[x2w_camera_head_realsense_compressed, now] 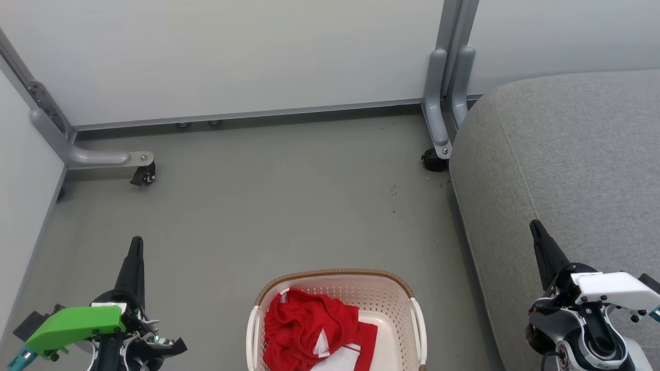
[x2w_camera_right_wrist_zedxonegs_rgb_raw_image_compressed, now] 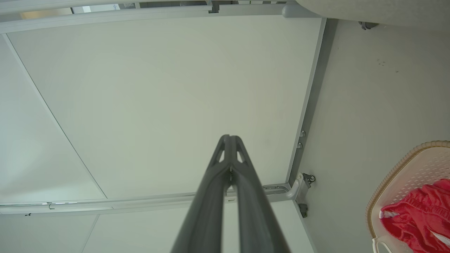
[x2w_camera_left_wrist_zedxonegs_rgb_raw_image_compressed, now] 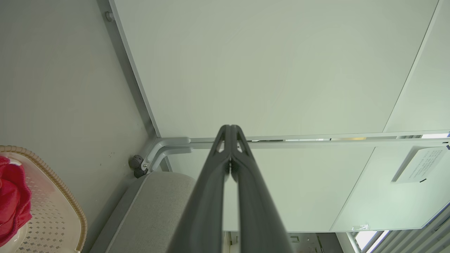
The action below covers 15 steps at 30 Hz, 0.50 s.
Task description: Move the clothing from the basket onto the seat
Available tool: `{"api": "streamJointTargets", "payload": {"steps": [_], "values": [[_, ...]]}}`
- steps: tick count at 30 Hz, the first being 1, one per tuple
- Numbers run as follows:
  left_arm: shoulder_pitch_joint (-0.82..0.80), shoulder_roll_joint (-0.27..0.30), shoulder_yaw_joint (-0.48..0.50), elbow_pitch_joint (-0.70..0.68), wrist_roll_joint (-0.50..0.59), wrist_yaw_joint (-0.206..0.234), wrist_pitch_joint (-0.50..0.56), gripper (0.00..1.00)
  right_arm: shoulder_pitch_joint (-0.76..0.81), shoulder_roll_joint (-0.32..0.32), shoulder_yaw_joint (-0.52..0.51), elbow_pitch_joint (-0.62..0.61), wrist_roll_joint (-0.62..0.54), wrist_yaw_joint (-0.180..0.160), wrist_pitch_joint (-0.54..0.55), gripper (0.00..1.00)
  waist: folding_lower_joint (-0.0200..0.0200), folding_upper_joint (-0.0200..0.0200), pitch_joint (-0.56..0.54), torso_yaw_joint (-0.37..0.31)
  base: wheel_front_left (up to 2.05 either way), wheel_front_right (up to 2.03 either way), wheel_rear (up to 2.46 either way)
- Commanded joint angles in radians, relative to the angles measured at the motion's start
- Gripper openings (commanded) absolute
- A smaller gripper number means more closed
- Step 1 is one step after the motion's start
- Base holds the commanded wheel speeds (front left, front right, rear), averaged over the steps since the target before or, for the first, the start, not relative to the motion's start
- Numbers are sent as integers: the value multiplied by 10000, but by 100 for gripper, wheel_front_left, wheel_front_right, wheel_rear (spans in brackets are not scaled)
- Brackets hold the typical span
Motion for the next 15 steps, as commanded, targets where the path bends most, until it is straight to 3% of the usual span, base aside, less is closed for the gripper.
{"api": "streamJointTargets", "payload": {"steps": [1, 3, 4, 15], "values": [[-104, 14, 9, -12, -32, -53, 25, 0, -85, -22, 3, 14, -47, 4, 12, 0, 0, 0, 0, 0, 0, 0, 0], [-104, 14, 9, -12, -32, -53, 25, 0, -85, -22, 3, 14, -47, 4, 12, 0, 0, 0, 0, 0, 0, 0, 0], [-2, 0, -2, 3, 0, 0, -2, 100, 0, 0, 0, 2, -1, 0, -2, 100, 0, 0, 0, 0, 0, 0, 0], [-144, 9, -480, -21, 173, 8, -473, 100, -34, 11, 298, 9, -379, -1, -485, 100, 0, 0, 16, 6, 0, 0, 0]]}}
